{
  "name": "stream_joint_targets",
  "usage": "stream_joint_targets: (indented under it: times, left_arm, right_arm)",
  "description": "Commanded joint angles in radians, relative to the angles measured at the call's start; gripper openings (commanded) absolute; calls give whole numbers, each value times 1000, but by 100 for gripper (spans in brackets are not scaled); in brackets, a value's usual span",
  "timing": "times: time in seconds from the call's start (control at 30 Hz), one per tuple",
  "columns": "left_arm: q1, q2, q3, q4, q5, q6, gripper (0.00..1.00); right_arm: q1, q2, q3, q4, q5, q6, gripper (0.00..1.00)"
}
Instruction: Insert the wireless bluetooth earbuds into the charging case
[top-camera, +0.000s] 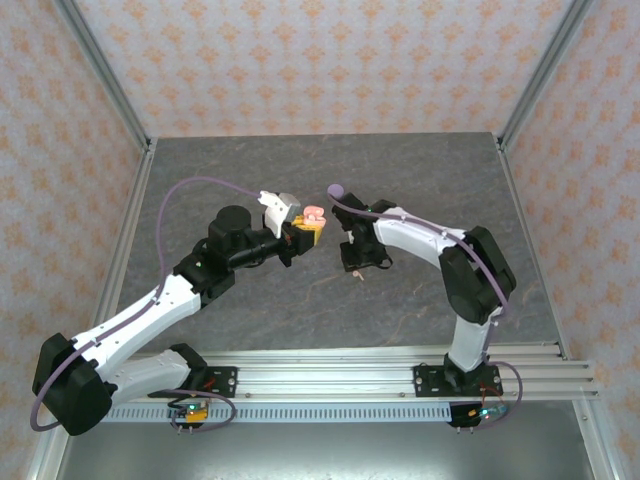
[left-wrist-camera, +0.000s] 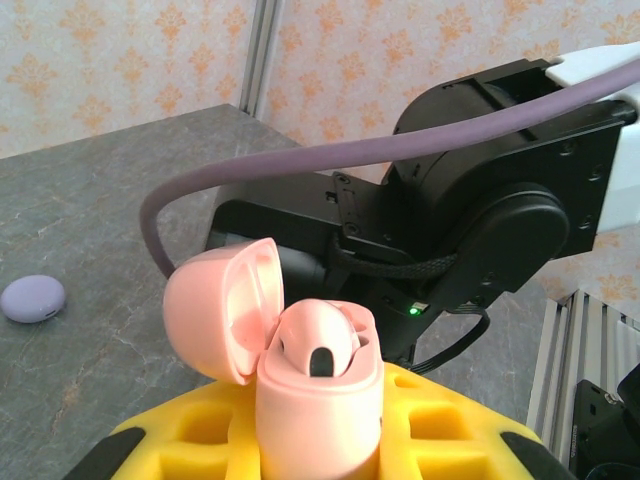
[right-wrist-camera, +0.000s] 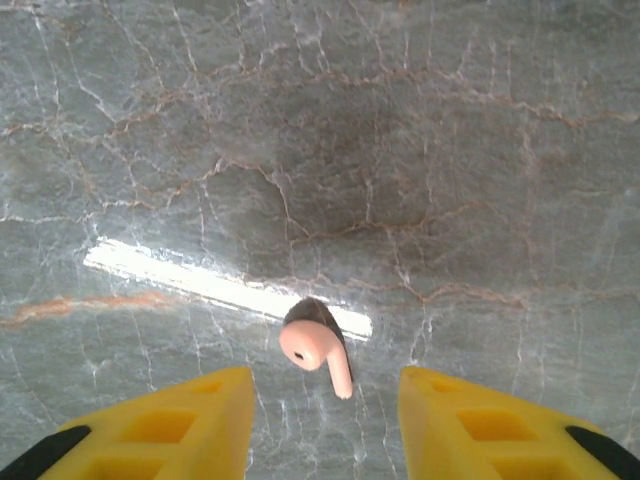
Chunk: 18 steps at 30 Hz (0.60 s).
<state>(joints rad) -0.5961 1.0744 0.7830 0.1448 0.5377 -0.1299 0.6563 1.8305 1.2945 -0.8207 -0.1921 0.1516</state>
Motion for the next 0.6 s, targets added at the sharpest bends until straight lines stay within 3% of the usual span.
stream_joint_targets:
  times: [0.0,0.57]
  left_arm:
    - [-10,1,29,7,-5,4,15]
    - [-10,7,31,5,-7,4,15]
  right_arm:
    - [18,37,32,-30,42,-26,44]
    - [49,123,72,-59,89,-38,42]
